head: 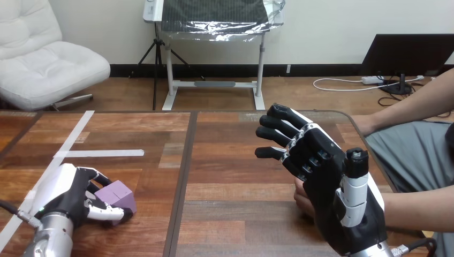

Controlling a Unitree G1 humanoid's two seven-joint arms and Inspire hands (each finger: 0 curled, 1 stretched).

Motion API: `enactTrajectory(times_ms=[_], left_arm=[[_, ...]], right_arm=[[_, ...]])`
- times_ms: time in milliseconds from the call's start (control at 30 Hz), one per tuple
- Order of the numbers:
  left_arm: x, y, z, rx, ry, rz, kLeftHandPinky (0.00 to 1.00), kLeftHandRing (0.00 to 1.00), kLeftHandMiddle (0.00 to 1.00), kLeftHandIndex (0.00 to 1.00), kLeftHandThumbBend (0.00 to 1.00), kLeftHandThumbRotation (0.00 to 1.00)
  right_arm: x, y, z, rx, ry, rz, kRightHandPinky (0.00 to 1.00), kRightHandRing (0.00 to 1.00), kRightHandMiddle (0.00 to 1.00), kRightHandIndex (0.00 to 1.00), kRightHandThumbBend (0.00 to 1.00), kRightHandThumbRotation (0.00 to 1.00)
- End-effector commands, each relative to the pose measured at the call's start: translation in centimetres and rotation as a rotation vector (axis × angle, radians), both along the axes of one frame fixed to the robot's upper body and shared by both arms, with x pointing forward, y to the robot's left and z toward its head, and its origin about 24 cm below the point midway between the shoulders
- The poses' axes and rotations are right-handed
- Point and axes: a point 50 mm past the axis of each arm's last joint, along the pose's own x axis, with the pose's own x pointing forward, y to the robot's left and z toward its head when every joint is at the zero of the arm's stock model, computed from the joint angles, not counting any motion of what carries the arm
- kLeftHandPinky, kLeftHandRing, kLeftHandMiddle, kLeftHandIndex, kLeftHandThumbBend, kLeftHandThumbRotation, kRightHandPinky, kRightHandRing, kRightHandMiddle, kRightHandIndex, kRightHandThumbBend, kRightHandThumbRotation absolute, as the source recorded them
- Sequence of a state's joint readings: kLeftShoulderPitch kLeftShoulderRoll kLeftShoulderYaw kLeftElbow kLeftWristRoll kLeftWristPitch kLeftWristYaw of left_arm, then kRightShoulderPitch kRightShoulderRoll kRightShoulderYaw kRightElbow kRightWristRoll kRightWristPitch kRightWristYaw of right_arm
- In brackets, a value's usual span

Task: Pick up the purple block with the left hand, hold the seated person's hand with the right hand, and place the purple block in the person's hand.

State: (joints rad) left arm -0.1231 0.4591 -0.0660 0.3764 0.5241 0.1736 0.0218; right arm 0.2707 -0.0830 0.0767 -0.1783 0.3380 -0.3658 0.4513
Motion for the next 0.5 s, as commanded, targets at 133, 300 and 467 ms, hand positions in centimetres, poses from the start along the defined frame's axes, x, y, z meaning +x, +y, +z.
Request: enactTrajectory(times_ms=[133,300,467], left_arm=[[1.04,-0.72,0.77,0.008,-0.043,-0.028,0.26,0.34,0.43,0.53,0.65,0.00],[1.00,-0.80,0.84,0.021,-0.052,-0.034,0.25,0.33,0.43,0.53,0.65,0.00],[0.94,-0.84,0.88,0.018,-0.067,-0.040,0.22,0.30,0.40,0.51,0.65,0.00]], right_arm=[[0.62,0.07,1.88,0.018,-0.101,-0.002,0.71,0.82,0.83,0.83,0.86,1.00],[0.64,0.08,1.89,0.019,-0.101,-0.004,0.71,0.82,0.83,0.83,0.86,1.00],[0.66,0.06,1.87,0.017,-0.099,-0.004,0.71,0.82,0.83,0.83,0.86,1.00]])
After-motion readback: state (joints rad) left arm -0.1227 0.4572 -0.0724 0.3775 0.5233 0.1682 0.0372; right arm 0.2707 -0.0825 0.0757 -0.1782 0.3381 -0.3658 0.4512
